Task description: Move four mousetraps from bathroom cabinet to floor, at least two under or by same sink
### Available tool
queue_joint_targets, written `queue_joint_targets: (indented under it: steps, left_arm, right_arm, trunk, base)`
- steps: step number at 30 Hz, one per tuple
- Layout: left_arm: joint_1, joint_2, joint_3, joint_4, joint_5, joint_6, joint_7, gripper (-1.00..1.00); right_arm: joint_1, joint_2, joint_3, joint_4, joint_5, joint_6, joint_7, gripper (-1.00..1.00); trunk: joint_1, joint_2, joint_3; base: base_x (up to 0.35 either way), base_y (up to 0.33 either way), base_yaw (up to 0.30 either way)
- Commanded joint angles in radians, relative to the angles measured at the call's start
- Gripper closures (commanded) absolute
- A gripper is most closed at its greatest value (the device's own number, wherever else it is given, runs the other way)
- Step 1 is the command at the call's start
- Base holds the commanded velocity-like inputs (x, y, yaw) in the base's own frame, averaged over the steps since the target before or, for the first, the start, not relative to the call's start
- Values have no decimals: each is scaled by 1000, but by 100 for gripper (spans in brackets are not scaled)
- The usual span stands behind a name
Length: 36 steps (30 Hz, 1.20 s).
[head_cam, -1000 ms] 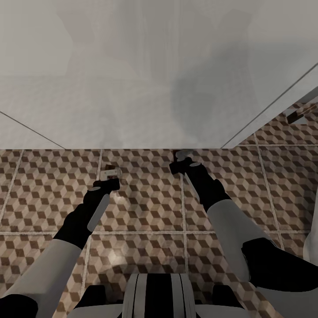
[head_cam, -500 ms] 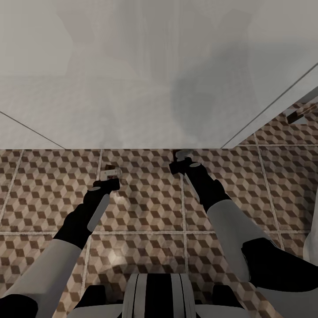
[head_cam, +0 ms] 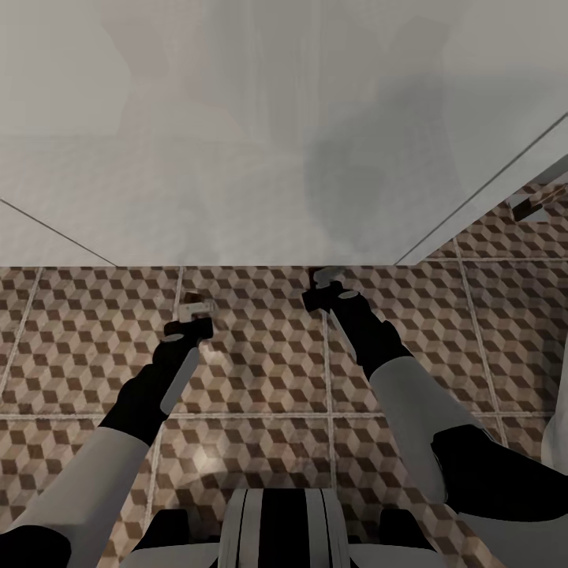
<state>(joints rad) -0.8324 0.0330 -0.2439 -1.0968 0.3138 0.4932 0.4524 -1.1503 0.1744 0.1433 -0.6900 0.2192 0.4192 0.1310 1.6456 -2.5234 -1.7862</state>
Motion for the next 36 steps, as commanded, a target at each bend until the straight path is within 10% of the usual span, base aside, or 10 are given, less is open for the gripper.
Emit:
queue_joint_targets:
  steps: [1,36]
  left_arm:
    - [-1,1,-4,-1,8,-8,11,100]
    - [-1,-1,-40,129,-1,-247,-27,100]
  right_arm:
    - [0,0,-1,-2,9,6,7,100]
    - [2,0,-1,-2,12,-11,6,100]
  trunk:
    - [0,0,-1]
    - [0,0,-1]
  base:
    - [0,0,0]
    - [0,0,0]
